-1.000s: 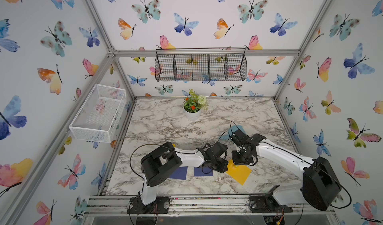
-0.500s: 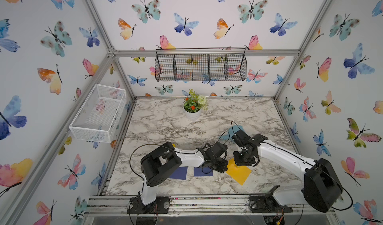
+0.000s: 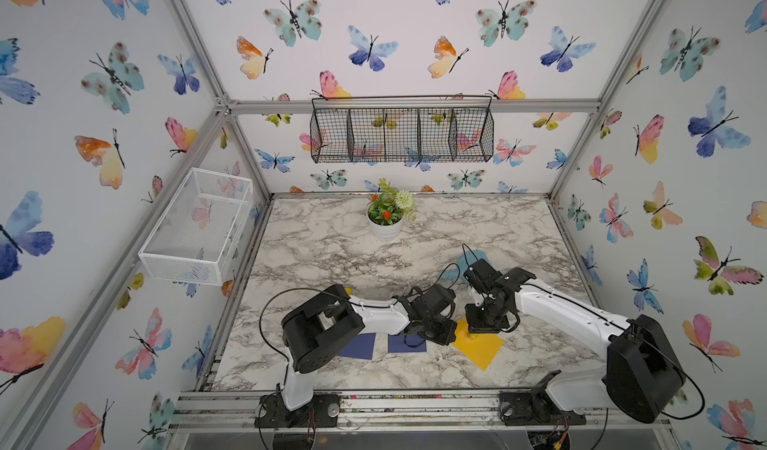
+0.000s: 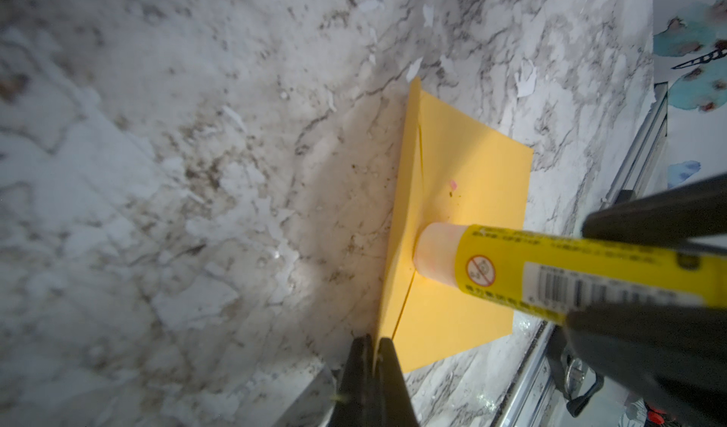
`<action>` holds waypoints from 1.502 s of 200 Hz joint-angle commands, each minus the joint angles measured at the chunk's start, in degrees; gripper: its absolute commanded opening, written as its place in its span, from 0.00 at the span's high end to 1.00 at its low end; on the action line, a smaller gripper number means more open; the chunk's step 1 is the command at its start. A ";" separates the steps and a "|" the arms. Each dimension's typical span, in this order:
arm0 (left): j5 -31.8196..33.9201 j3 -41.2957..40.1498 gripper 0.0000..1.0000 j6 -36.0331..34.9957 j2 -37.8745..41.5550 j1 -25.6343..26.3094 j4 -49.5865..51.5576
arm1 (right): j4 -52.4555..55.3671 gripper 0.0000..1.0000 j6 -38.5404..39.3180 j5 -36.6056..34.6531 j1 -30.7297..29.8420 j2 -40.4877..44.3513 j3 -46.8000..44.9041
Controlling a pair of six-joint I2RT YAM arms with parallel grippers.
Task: Seal the envelope with a glue stick
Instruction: Apply the envelope at the center of the board.
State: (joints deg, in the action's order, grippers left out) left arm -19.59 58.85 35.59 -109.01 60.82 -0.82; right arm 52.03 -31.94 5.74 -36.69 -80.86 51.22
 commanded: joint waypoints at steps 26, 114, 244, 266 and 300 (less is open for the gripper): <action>2.02 -0.68 1.00 -0.88 1.61 -0.34 4.35 | 1.43 0.98 -2.40 -11.91 -0.14 -5.49 -0.57; 2.19 -0.38 1.00 -1.05 1.70 -0.26 4.61 | 1.18 0.98 -3.30 -13.68 -0.14 -1.43 -2.55; 1.92 0.82 1.00 -0.86 0.74 -0.29 4.68 | -9.14 0.98 -2.16 -13.10 -1.91 16.04 -5.08; 2.01 0.87 1.00 -0.79 0.51 -0.26 4.69 | -8.97 0.98 -2.74 -14.21 -3.67 15.02 -5.04; 2.32 0.94 1.00 -0.70 0.47 -0.42 4.65 | -10.28 0.98 -5.67 -16.54 -6.80 14.32 -6.44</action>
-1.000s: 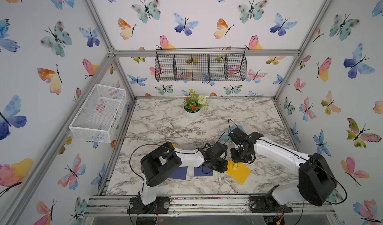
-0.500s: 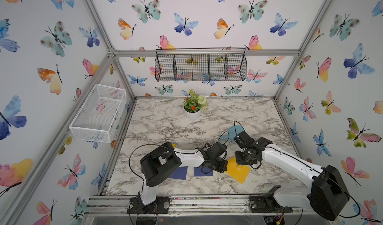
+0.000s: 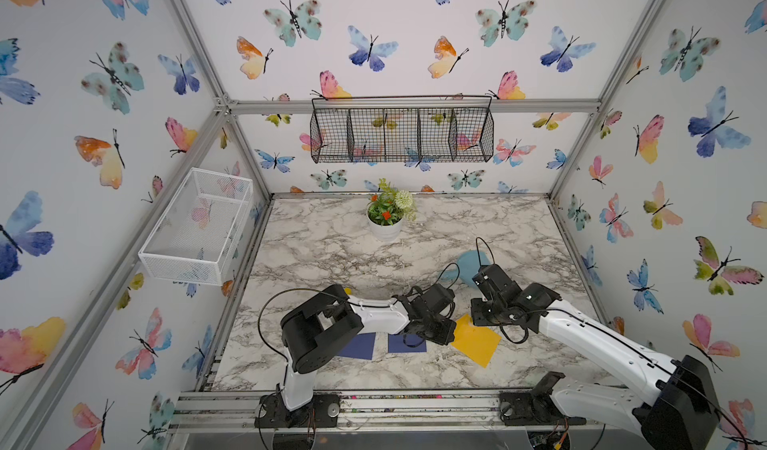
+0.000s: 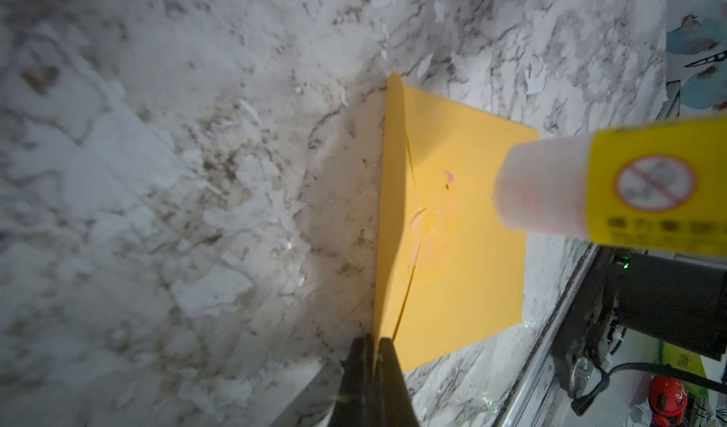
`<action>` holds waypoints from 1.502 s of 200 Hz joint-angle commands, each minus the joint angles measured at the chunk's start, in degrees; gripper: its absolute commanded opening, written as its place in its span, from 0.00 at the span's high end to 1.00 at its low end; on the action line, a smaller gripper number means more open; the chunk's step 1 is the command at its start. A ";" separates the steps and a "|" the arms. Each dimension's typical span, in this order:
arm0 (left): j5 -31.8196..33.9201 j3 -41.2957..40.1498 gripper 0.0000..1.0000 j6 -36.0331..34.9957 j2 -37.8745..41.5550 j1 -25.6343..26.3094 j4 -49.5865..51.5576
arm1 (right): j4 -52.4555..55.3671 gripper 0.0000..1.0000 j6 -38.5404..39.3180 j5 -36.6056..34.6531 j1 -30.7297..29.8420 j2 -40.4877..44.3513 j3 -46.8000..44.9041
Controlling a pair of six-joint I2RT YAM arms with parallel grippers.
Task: Seal the envelope with a glue stick
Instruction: Apply the envelope at the center of the board.
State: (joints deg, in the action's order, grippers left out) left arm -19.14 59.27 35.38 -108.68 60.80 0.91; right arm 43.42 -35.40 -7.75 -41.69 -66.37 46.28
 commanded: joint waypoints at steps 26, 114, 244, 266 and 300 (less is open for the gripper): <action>1.47 0.16 1.00 -0.31 0.14 -0.71 2.46 | -3.47 0.98 -5.11 -5.01 -4.71 0.44 -3.83; 0.77 0.24 1.00 -0.13 -0.31 -0.76 1.92 | -9.42 0.98 -5.72 -10.12 -7.60 0.69 -8.68; 0.94 -0.03 1.00 0.01 0.04 -0.77 2.19 | -4.58 0.98 -10.14 -11.85 -9.20 -2.37 -8.20; 0.94 0.06 1.00 0.01 -0.03 -0.77 2.21 | -3.86 0.98 -10.41 -11.80 -9.20 -2.62 -8.01; 1.03 -0.03 1.00 0.00 0.14 -0.77 2.26 | -3.52 0.98 -11.27 -12.63 -9.20 -1.81 -8.23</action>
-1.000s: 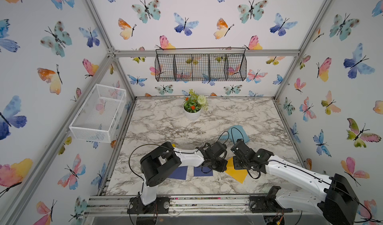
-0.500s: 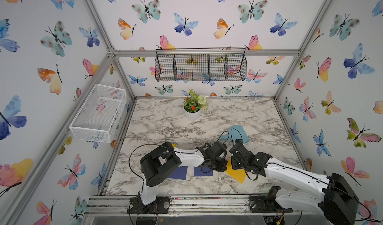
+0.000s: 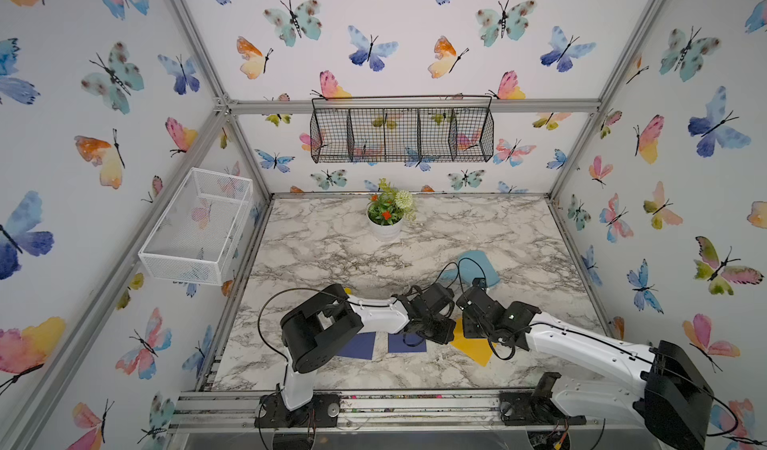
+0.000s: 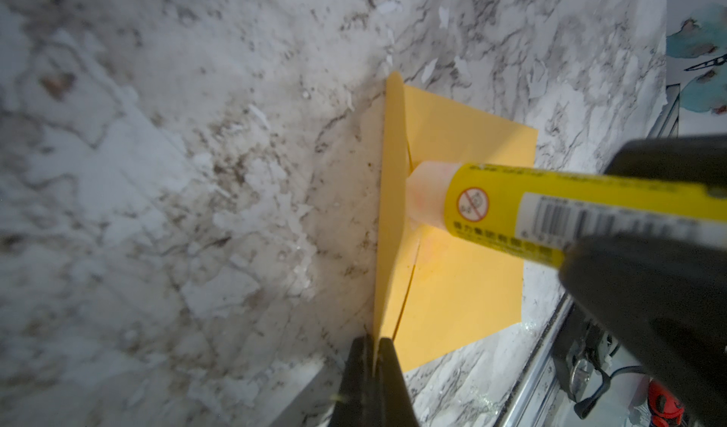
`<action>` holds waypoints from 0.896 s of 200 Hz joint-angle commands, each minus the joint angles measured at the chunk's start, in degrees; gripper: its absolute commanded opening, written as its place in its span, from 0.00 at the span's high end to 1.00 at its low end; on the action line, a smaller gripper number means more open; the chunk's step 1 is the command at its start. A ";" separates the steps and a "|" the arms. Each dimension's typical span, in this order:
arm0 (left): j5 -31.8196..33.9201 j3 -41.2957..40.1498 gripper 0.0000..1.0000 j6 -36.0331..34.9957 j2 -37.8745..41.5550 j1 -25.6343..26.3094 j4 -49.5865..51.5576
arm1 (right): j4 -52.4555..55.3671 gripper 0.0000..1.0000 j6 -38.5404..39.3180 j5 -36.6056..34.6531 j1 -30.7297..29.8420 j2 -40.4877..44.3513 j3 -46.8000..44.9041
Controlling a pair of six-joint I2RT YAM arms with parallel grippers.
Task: Seal the envelope with a glue stick
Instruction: Apply the envelope at the center of the board.
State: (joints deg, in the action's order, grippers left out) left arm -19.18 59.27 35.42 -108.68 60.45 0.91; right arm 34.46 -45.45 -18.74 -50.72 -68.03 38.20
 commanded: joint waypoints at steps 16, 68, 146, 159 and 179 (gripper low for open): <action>0.99 0.12 1.00 0.00 0.03 -0.42 2.26 | 4.94 0.98 -0.98 -1.35 -0.17 0.15 -0.38; 1.07 0.28 1.00 -0.09 0.14 -0.42 2.53 | 4.62 0.98 -0.02 0.14 -0.18 -1.15 -0.09; 1.07 0.81 1.00 -0.27 -0.12 -0.42 2.92 | 1.57 0.98 3.27 4.90 -0.17 -1.02 -1.06; 1.07 0.77 1.00 -0.26 -0.04 -0.42 2.89 | 2.81 0.98 2.48 4.15 -0.19 -0.83 -0.78; 1.21 0.73 1.00 -0.26 0.09 -0.42 2.96 | 6.92 0.98 -0.68 1.02 -0.17 -1.76 0.56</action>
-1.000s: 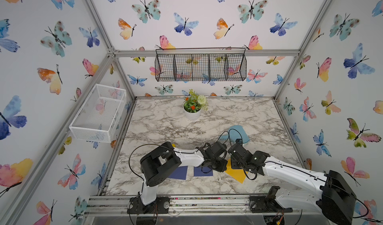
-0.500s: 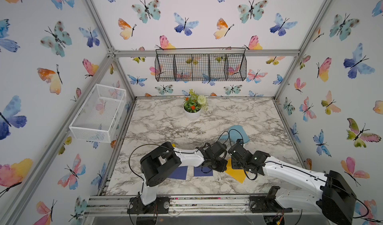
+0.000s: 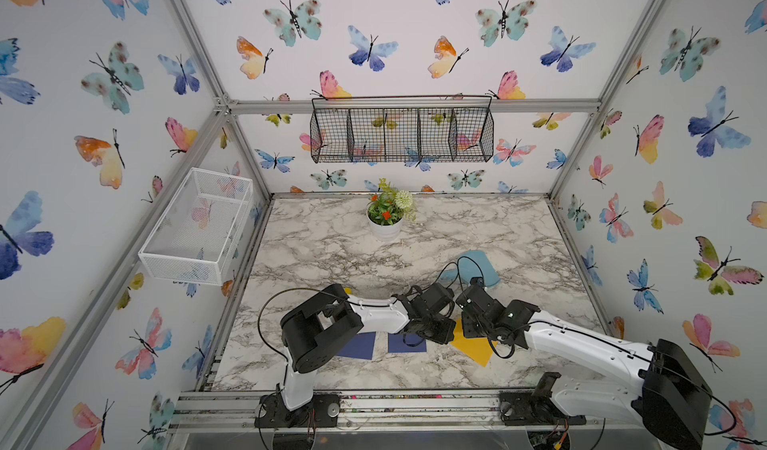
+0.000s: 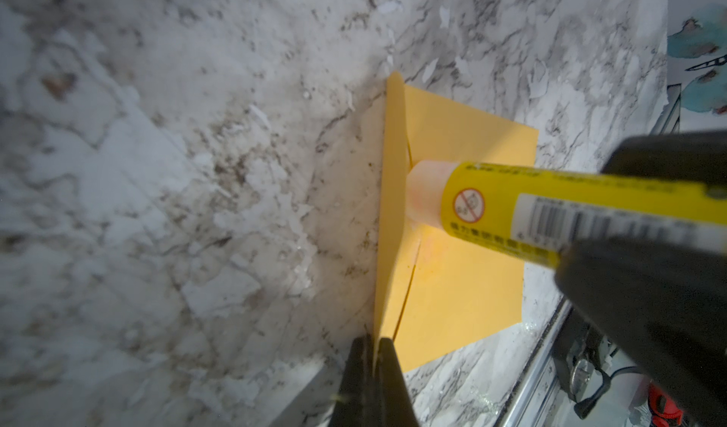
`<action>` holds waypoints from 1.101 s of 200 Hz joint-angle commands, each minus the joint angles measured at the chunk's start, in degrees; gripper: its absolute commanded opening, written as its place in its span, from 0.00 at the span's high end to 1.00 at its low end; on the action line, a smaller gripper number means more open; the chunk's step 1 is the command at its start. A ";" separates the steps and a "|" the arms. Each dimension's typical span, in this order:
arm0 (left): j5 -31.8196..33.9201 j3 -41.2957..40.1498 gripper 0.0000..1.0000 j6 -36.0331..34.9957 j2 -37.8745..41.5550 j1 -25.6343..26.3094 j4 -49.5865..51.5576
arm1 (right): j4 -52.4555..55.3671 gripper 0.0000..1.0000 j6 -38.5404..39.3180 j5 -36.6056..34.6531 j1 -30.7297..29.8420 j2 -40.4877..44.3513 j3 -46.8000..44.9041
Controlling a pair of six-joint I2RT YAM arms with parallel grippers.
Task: Seal the envelope with a glue stick
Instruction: Apply the envelope at the center of the board.
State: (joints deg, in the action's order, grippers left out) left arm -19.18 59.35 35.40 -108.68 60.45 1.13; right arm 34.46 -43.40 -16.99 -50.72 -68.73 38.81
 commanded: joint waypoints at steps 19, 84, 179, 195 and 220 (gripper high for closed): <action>1.43 0.33 1.00 -0.24 0.39 -0.42 2.74 | 10.19 0.98 -4.10 -2.33 -0.17 -2.36 1.76; 1.51 0.15 1.00 -0.03 0.40 -0.42 2.39 | 8.78 0.98 -2.18 0.38 -0.19 -1.72 1.51; 1.54 0.30 1.00 0.11 0.23 -0.41 2.30 | 4.91 0.97 0.33 7.42 -0.17 -3.71 0.37; 1.51 0.40 1.00 0.11 0.14 -0.42 2.38 | 2.96 0.97 0.69 10.26 -0.17 -3.74 -0.31; 1.61 0.24 1.00 0.07 0.23 -0.42 2.39 | 5.45 0.97 0.03 8.01 -0.24 -4.09 0.90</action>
State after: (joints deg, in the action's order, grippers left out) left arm -19.14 59.35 35.42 -108.68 60.45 1.13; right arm 36.47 -43.44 -13.43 -50.57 -70.74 40.97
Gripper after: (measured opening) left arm 0.043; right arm 0.286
